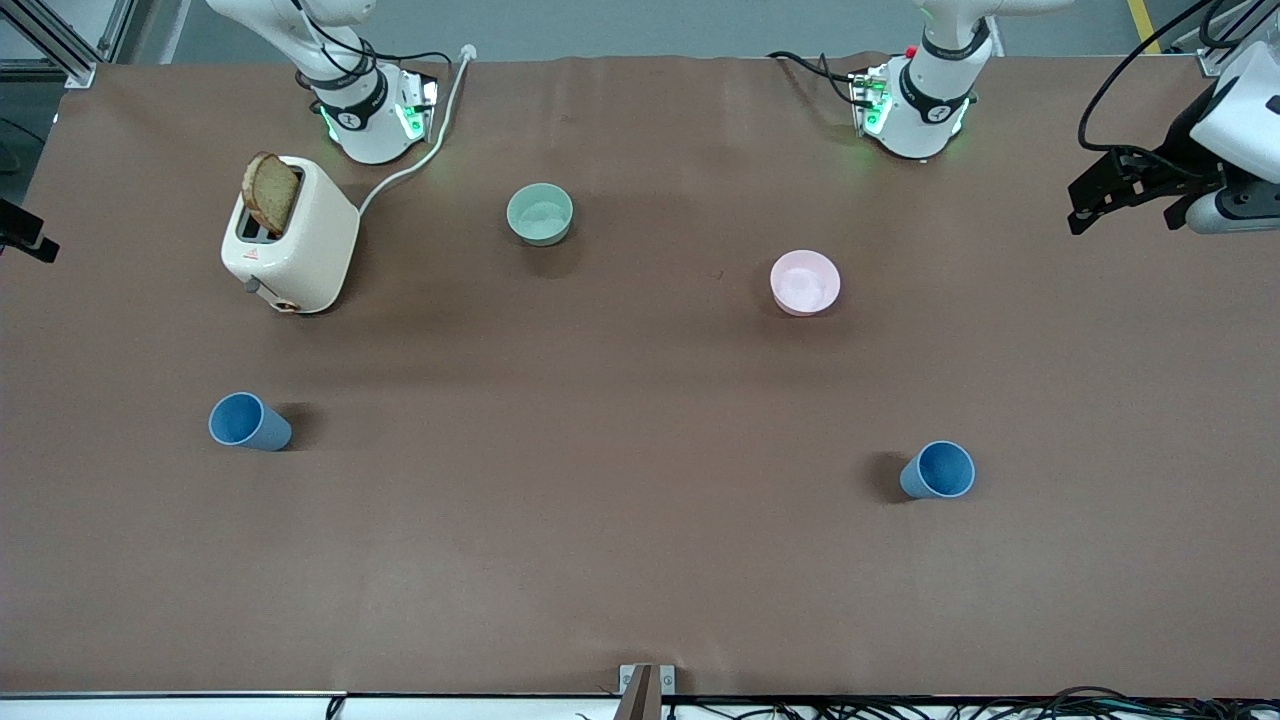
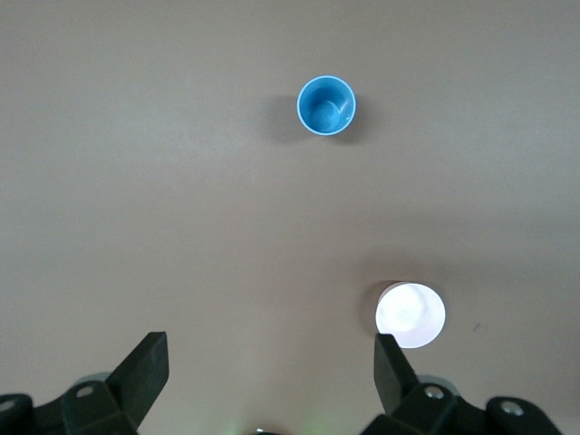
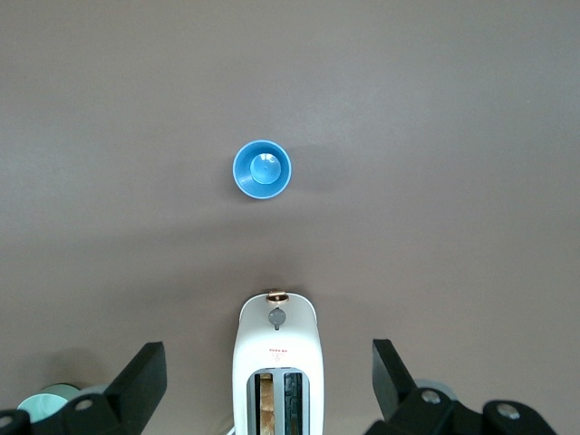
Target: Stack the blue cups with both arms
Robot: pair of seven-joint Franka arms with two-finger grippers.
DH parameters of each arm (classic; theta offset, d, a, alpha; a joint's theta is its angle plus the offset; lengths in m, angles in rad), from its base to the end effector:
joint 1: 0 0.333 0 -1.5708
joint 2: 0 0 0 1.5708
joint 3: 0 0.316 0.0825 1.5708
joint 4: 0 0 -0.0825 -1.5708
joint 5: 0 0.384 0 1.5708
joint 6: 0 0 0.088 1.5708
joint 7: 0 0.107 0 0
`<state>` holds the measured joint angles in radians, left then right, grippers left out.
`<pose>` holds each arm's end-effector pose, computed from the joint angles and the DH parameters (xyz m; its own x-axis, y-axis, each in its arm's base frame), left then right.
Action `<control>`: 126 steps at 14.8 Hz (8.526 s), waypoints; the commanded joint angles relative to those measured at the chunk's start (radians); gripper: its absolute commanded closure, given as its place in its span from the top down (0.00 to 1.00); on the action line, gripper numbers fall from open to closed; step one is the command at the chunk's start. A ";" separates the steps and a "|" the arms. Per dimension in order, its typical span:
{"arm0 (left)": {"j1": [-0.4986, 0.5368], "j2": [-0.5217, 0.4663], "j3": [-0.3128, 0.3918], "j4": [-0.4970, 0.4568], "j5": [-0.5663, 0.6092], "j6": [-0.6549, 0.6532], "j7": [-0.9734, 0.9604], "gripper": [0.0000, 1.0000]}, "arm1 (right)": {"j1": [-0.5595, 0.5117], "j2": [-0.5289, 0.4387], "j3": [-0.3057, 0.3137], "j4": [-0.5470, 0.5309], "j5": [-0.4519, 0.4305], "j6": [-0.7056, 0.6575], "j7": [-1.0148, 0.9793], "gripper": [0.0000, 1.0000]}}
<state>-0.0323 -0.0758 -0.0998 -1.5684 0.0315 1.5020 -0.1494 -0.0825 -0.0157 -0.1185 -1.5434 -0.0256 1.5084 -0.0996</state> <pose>0.5194 -0.0678 0.6603 0.9997 0.0196 0.0148 0.0201 -0.9991 -0.0372 0.5319 -0.1119 0.6405 0.9945 -0.1027 -0.0217 -0.1023 -0.9945 0.0217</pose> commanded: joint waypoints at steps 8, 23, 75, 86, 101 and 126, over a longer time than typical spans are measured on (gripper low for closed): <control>0.025 0.285 0.006 0.019 0.010 0.249 0.053 1.00 | -0.003 -0.006 0.008 -0.087 -0.001 0.096 -0.003 1.00; 0.043 0.682 0.000 -0.120 0.015 0.828 0.030 0.06 | -0.022 0.336 0.008 -0.339 0.010 0.696 0.004 1.00; -0.028 0.062 -0.025 0.026 0.009 0.051 -0.044 1.00 | 0.866 0.385 0.013 -0.083 0.180 0.611 0.933 0.03; 0.018 0.008 -0.034 -0.039 -0.030 0.050 0.016 1.00 | 0.909 0.479 0.013 -0.086 0.179 0.704 0.942 0.05; 0.022 0.013 -0.028 -0.028 -0.031 0.038 0.057 1.00 | 0.854 0.499 0.007 -0.086 0.180 0.764 0.926 0.82; 0.020 0.039 -0.032 0.015 -0.016 0.014 0.053 1.00 | 0.083 -0.061 -0.082 0.093 -0.059 -0.114 0.069 1.00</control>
<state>-0.0175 -0.0445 -0.1269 -1.5754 0.0114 1.5385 -0.1119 0.0313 -0.1219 -0.2183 -1.5464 -0.0850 1.4516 -0.0042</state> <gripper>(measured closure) 0.000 0.000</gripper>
